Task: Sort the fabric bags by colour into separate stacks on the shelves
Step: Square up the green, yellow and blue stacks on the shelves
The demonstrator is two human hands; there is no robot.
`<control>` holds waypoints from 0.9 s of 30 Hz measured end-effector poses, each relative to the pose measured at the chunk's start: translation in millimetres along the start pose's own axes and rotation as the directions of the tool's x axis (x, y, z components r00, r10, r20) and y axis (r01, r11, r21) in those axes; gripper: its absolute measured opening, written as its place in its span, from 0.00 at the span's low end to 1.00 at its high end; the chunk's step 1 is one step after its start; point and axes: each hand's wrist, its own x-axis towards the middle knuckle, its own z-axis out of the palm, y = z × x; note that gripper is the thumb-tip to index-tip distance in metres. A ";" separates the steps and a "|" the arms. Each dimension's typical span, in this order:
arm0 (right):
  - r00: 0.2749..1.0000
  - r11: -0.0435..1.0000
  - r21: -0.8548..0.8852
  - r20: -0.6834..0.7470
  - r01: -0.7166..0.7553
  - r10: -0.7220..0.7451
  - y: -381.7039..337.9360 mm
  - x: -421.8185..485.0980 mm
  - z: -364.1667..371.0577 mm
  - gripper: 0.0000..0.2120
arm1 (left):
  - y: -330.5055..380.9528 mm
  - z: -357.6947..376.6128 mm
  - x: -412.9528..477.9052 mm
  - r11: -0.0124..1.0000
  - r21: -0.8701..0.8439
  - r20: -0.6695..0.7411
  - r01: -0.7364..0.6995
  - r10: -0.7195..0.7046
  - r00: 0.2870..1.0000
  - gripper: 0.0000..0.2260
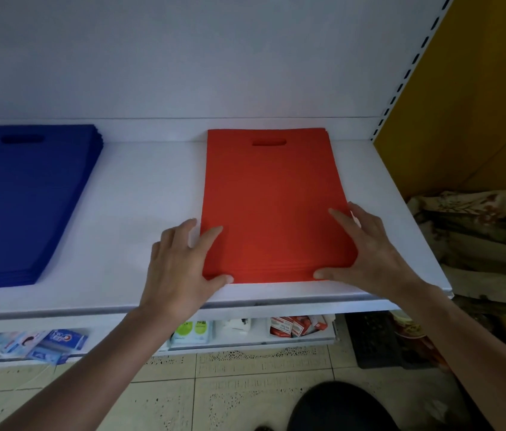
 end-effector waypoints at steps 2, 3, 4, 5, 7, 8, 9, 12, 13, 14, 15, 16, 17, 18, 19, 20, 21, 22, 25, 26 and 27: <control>0.987 0.993 -0.056 -0.117 0.106 -0.112 4.8 -2.3 4.5 0.46 | -4.9 4.9 1.4 0.991 0.035 -0.110 -0.128 0.131 0.985 0.28; 0.966 0.983 -0.094 -0.189 0.159 -0.175 5.8 -2.6 7.0 0.41 | -6.8 6.8 2.2 0.982 0.055 -0.156 -0.180 0.187 0.970 0.25; 0.937 0.968 -0.139 -0.253 0.211 -0.240 5.9 -2.6 9.8 0.37 | -8.0 8.0 3.0 0.971 0.070 -0.185 -0.229 0.238 0.953 0.22; 0.908 0.950 -0.182 -0.295 0.253 -0.298 4.9 -3.1 11.8 0.32 | -8.3 8.2 3.9 0.958 0.085 -0.214 -0.275 0.288 0.933 0.18; 0.866 0.918 -0.232 -0.321 0.320 -0.383 1.8 -3.9 15.1 0.24 | -10.4 9.6 5.0 0.924 0.137 -0.245 -0.357 0.381 0.892 0.10; 0.859 0.911 -0.231 -0.317 0.342 -0.402 0.2 -4.7 15.8 0.21 | -11.1 10.3 5.0 0.910 0.163 -0.245 -0.382 0.412 0.878 0.09; 0.857 0.909 -0.217 -0.313 0.356 -0.410 -1.3 -5.5 15.4 0.19 | -11.0 10.4 4.9 0.901 0.175 -0.237 -0.397 0.430 0.871 0.10; 0.837 0.894 -0.217 -0.321 0.392 -0.444 -3.9 -6.8 9.3 0.16 | -11.9 8.9 7.0 0.877 0.203 -0.256 -0.436 0.477 0.841 0.11; 0.827 0.886 -0.230 -0.323 0.403 -0.460 -4.9 -7.0 6.9 0.15 | -12.1 7.5 8.1 0.865 0.227 -0.263 -0.447 0.496 0.828 0.10; 0.821 0.879 -0.239 -0.321 0.412 -0.472 -5.9 -7.0 5.0 0.14 | -12.6 6.1 9.8 0.851 0.258 -0.269 -0.457 0.518 0.812 0.10; 0.816 0.875 -0.243 -0.322 0.418 -0.480 -6.8 -7.1 3.6 0.12 | -12.7 3.9 11.8 0.838 0.287 -0.275 -0.464 0.535 0.798 0.10; 0.814 0.875 -0.243 -0.326 0.419 -0.481 -7.6 -7.3 2.4 0.10 | -12.0 1.3 14.4 0.829 0.306 -0.283 -0.467 0.548 0.787 0.10; 0.813 0.879 -0.239 -0.339 0.412 -0.473 -8.8 -7.2 1.1 0.08 | -10.8 -1.9 16.7 0.827 0.314 -0.295 -0.467 0.552 0.779 0.10; 0.816 0.890 -0.228 -0.358 0.395 -0.454 -10.2 -7.2 -0.3 0.07 | -8.9 -4.8 18.3 0.831 0.308 -0.314 -0.464 0.549 0.775 0.10; 0.819 0.902 -0.212 -0.379 0.377 -0.431 -11.8 -7.5 -1.4 0.07 | -7.0 -7.0 18.8 0.838 0.292 -0.330 -0.461 0.541 0.774 0.10; 0.822 0.913 -0.193 -0.398 0.360 -0.408 -13.1 -8.5 -1.8 0.07 | -6.0 -7.9 18.0 0.843 0.271 -0.340 -0.465 0.536 0.773 0.10; 0.824 0.920 -0.177 -0.409 0.349 -0.392 -13.6 -10.4 -1.3 0.06 | -5.5 -7.3 15.6 0.844 0.250 -0.339 -0.475 0.536 0.773 0.09; 0.832 0.925 -0.165 -0.404 0.341 -0.379 -13.8 -13.3 0.0 0.05 | -5.3 -4.9 12.2 0.841 0.234 -0.328 -0.487 0.540 0.775 0.09; 0.883 0.937 -0.151 -0.313 0.316 -0.349 -9.9 -23.2 7.9 0.09 | -5.8 7.3 0.9 0.842 0.201 -0.241 -0.500 0.537 0.808 0.09; 0.895 0.938 -0.145 -0.283 0.314 -0.344 -7.2 -25.8 10.5 0.11 | -6.2 11.1 -1.3 0.850 0.190 -0.216 -0.492 0.524 0.823 0.10; 0.905 0.942 -0.130 -0.263 0.310 -0.334 -4.5 -27.8 12.4 0.12 | -6.1 13.4 -2.5 0.862 0.177 -0.200 -0.476 0.505 0.840 0.10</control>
